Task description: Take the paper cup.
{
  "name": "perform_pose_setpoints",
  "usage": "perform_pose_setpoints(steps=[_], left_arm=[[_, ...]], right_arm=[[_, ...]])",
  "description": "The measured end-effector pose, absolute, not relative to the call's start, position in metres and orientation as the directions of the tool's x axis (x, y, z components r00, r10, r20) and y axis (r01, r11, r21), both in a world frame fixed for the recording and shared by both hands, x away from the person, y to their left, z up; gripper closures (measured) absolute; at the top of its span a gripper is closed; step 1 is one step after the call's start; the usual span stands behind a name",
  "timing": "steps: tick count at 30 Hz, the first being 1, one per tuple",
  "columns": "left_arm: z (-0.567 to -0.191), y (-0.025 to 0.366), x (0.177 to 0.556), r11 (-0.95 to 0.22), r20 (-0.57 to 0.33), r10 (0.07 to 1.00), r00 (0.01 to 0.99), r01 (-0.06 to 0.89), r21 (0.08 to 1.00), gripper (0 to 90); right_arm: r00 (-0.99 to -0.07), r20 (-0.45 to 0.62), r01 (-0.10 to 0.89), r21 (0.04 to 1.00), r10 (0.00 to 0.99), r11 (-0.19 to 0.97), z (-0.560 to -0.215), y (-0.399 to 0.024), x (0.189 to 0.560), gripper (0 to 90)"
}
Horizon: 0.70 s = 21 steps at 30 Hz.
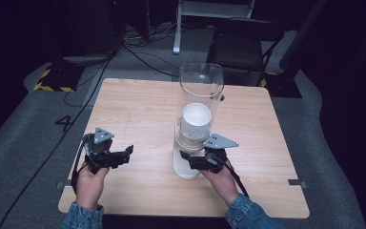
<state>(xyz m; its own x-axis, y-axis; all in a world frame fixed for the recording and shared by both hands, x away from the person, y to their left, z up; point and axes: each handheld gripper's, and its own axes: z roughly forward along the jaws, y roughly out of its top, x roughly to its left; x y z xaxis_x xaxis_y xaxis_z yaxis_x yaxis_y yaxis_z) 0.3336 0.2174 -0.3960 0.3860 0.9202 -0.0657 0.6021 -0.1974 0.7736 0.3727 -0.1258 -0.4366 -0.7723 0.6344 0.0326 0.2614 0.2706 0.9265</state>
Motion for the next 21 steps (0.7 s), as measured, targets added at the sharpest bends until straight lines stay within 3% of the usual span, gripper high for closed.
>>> perform_pose_setpoints(steps=[5, 21], left_arm=[[-0.3966, 0.2168, 0.3338, -0.197, -0.064, 0.921, 0.383, 0.603, 0.773, 15.1], [-0.3955, 0.2169, 0.3323, -0.200, -0.065, 0.919, 0.388, 0.602, 0.773, 15.1]], right_arm=[[-0.759, 0.034, 0.263, 0.929, 0.650, 0.259, -0.4381, -0.1271, 0.3744, 32.5], [-0.761, -0.023, 0.220, 0.931, 0.649, 0.291, -0.4393, -0.1307, 0.3756, 33.6]])
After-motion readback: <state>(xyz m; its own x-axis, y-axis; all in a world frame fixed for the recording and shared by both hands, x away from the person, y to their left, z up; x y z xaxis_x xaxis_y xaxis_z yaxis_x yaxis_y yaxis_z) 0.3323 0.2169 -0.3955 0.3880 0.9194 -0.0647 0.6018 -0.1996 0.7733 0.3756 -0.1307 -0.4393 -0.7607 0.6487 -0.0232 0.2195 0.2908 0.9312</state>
